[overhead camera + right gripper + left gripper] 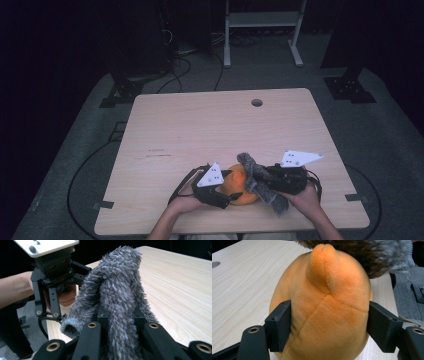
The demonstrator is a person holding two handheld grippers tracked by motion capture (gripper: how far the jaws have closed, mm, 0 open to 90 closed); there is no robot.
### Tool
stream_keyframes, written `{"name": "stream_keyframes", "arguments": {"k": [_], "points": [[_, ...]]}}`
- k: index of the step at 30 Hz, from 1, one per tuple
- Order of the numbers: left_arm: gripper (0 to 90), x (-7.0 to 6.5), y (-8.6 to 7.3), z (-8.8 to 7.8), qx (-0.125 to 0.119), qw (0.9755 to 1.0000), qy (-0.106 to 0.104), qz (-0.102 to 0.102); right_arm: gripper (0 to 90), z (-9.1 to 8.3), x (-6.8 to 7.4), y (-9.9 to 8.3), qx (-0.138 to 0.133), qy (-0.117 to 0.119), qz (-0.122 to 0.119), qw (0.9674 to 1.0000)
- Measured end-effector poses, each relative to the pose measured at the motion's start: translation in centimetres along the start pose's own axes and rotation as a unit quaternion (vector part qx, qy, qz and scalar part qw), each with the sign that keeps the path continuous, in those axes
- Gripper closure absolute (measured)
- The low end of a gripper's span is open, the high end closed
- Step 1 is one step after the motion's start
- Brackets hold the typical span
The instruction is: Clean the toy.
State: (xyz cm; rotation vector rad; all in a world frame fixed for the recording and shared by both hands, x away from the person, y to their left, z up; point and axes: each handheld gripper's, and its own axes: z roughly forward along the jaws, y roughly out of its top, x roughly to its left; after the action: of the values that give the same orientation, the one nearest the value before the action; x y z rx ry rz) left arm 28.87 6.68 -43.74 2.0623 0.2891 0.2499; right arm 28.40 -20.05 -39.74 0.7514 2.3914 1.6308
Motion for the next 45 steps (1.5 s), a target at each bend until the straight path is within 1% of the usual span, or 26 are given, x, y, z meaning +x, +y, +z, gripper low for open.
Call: {"name": "stream_keyframes", "arguments": {"k": [2, 3, 5, 6, 8, 11, 13, 16, 18, 19, 21, 22, 23, 24, 27, 29, 31, 33, 34, 36, 37, 38, 40, 41, 43, 45], "points": [[26.7, 0.0, 0.0, 0.0, 0.001, 1.0000, 0.000, 0.001, 75.1, -0.1, -0.3, -0.2, -0.002, 0.006, 0.004, 1.0000], [26.7, -0.1, 0.0, 0.0, 0.001, 1.0000, 0.000, 0.001, 75.1, -0.1, -0.5, -0.3, 0.002, 0.002, 0.002, 1.0000], [26.6, -0.1, 0.0, 0.0, 0.000, 1.0000, 0.000, -0.001, 75.1, -0.4, -1.0, -0.5, 0.013, -0.015, -0.002, 0.9998], [26.6, -0.2, 0.0, 0.0, 0.000, 1.0000, 0.000, 0.001, 75.1, -0.6, -1.4, -0.8, 0.017, -0.021, 0.006, 0.9996], [26.6, -0.3, 0.0, 0.1, 0.002, 1.0000, -0.003, 0.003, 75.1, -0.8, -1.7, -1.1, 0.017, -0.019, 0.016, 0.9996], [26.7, -0.4, -0.1, 0.1, 0.004, 1.0000, -0.002, 0.009, 75.1, -0.6, -0.8, -0.5, 0.017, -0.019, 0.006, 0.9996], [26.8, -0.7, 0.0, 0.2, 0.008, 0.9997, -0.004, 0.021, 75.1, -0.2, 0.2, 0.3, 0.011, -0.002, -0.008, 0.9999], [26.9, -1.3, 0.2, 0.4, 0.017, 0.9988, -0.007, 0.046, 75.1, 0.7, 1.6, 1.6, 0.006, 0.016, -0.032, 0.9993], [26.9, -1.3, 0.2, 0.3, 0.020, 0.9987, -0.005, 0.047, 75.1, 1.2, 1.9, 2.0, 0.024, 0.004, -0.050, 0.9984], [27.1, -1.3, 0.1, 0.3, 0.019, 0.9987, -0.006, 0.047, 75.1, 1.3, 1.6, 1.9, 0.027, 0.003, -0.049, 0.9984], [27.3, -1.4, 0.1, 0.3, 0.020, 0.9984, -0.005, 0.052, 75.3, 1.1, 0.4, 1.3, 0.030, -0.001, -0.029, 0.9991], [27.3, -1.4, 0.2, 0.2, 0.022, 0.9979, -0.005, 0.060, 75.3, 0.9, -0.2, 0.8, 0.030, -0.001, -0.017, 0.9994], [27.3, -1.4, 0.3, 0.2, 0.024, 0.9977, -0.005, 0.064, 75.3, 0.6, -0.8, 0.4, 0.028, -0.001, -0.006, 0.9996], [27.2, -1.3, 0.4, 0.1, 0.025, 0.9975, -0.005, 0.065, 75.4, 0.3, -1.3, -0.1, 0.032, -0.004, 0.007, 0.9995], [27.0, -1.1, 0.1, 0.0, 0.020, 0.9983, -0.005, 0.055, 75.5, -0.7, -2.6, -1.3, 0.043, -0.032, 0.027, 0.9982], [27.0, -1.2, 0.1, 0.1, 0.018, 0.9985, -0.006, 0.052, 75.7, -1.2, -2.9, -1.8, 0.043, -0.031, 0.041, 0.9978], [26.6, -1.3, 0.2, 0.2, 0.021, 0.9982, -0.005, 0.056, 75.8, -1.3, -2.4, -1.5, 0.034, -0.022, 0.040, 0.9984], [26.6, -1.2, 0.1, 0.2, 0.018, 0.9986, -0.003, 0.050, 75.8, -1.1, -1.5, -0.7, 0.020, -0.001, 0.030, 0.9994], [26.4, -1.1, 0.0, 0.1, 0.017, 0.9987, -0.004, 0.049, 75.6, -0.9, -1.1, -0.4, 0.017, 0.005, 0.021, 0.9996], [26.1, -0.8, -0.2, -0.1, 0.015, 0.9990, -0.005, 0.043, 75.6, -0.5, -0.5, -0.2, 0.025, -0.001, 0.001, 0.9997], [26.0, -0.7, -0.2, -0.3, 0.015, 0.9991, -0.004, 0.040, 75.5, -0.4, -0.7, -0.4, 0.027, -0.004, 0.001, 0.9996], [25.9, -0.6, -0.2, -0.3, 0.013, 0.9993, -0.004, 0.034, 75.5, -0.4, -1.1, -0.6, 0.027, -0.009, 0.006, 0.9996], [25.9, -0.3, -0.2, -0.4, 0.012, 0.9995, -0.004, 0.030, 75.5, -0.8, -2.0, -1.3, 0.026, -0.015, 0.028, 0.9992], [25.9, -0.3, -0.3, -0.4, 0.010, 0.9996, -0.003, 0.026, 75.5, -1.0, -2.4, -1.6, 0.028, -0.021, 0.035, 0.9988], [25.9, -0.2, -0.3, -0.4, 0.010, 0.9997, -0.002, 0.023, 75.5, -1.4, -2.8, -2.0, 0.031, -0.032, 0.041, 0.9982], [25.8, -0.2, -0.2, -0.3, 0.011, 0.9997, 0.000, 0.023, 75.6, -1.5, -2.7, -2.0, 0.036, -0.037, 0.039, 0.9979]]}}
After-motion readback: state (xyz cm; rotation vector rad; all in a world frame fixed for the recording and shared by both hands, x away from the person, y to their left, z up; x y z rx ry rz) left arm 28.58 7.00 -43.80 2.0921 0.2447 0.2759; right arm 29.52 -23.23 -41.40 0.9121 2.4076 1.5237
